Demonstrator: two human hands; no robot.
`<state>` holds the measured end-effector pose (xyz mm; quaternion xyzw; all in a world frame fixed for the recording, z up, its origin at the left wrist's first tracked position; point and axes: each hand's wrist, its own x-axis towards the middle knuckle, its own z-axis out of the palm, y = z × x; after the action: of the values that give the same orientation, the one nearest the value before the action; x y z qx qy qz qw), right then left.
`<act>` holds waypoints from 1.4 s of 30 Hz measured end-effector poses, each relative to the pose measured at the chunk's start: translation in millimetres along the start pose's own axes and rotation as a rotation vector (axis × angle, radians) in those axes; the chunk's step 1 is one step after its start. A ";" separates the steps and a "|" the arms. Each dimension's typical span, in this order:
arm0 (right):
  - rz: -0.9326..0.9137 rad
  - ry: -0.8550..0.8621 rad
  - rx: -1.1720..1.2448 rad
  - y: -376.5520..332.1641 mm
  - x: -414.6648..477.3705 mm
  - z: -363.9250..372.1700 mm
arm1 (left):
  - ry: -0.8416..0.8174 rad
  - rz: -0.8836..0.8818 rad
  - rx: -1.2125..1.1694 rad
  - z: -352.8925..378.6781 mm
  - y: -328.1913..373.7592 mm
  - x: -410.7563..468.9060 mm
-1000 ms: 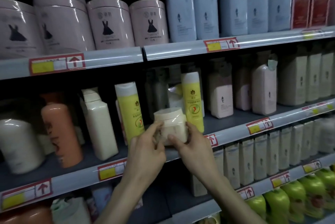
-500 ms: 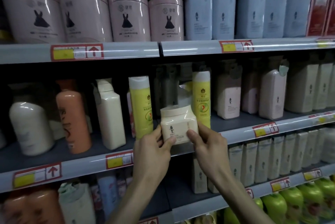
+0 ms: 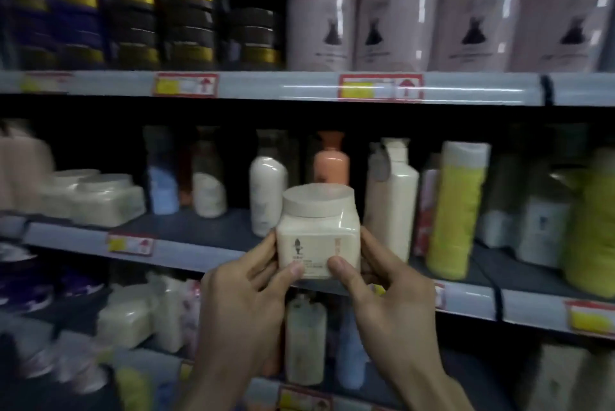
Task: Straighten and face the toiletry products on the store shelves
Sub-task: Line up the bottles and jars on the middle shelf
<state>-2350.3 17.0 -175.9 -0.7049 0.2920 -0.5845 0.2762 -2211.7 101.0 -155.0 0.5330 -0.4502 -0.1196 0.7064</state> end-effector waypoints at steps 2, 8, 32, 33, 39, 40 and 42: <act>-0.031 -0.061 0.000 -6.2 2.6 43.2 | 0.056 0.002 0.026 -36.3 -3.1 10.3; -0.136 -0.283 -0.022 -40.1 14.6 154.7 | 0.257 0.069 0.203 -138.4 -15.5 35.7; -0.267 -0.569 -0.356 -76.8 151.4 466.5 | 0.182 0.115 0.463 -363.8 -105.4 291.3; -0.251 -0.589 -0.372 -77.7 154.5 471.8 | 0.185 0.116 0.471 -367.9 -107.7 296.3; -0.214 -0.683 -0.448 -84.0 154.9 482.2 | 0.342 0.092 0.468 -383.5 -122.7 303.7; -0.221 -0.690 -0.459 -85.2 153.9 480.0 | 0.377 0.063 0.457 -382.3 -122.9 302.1; -0.215 -0.711 -0.441 -85.1 153.3 476.4 | 0.471 0.010 0.457 -378.5 -122.5 299.4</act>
<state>-1851.0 -15.0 -90.3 -0.9310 0.2216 -0.2542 0.1398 -1715.2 101.5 -118.2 0.6887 -0.2920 0.1145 0.6537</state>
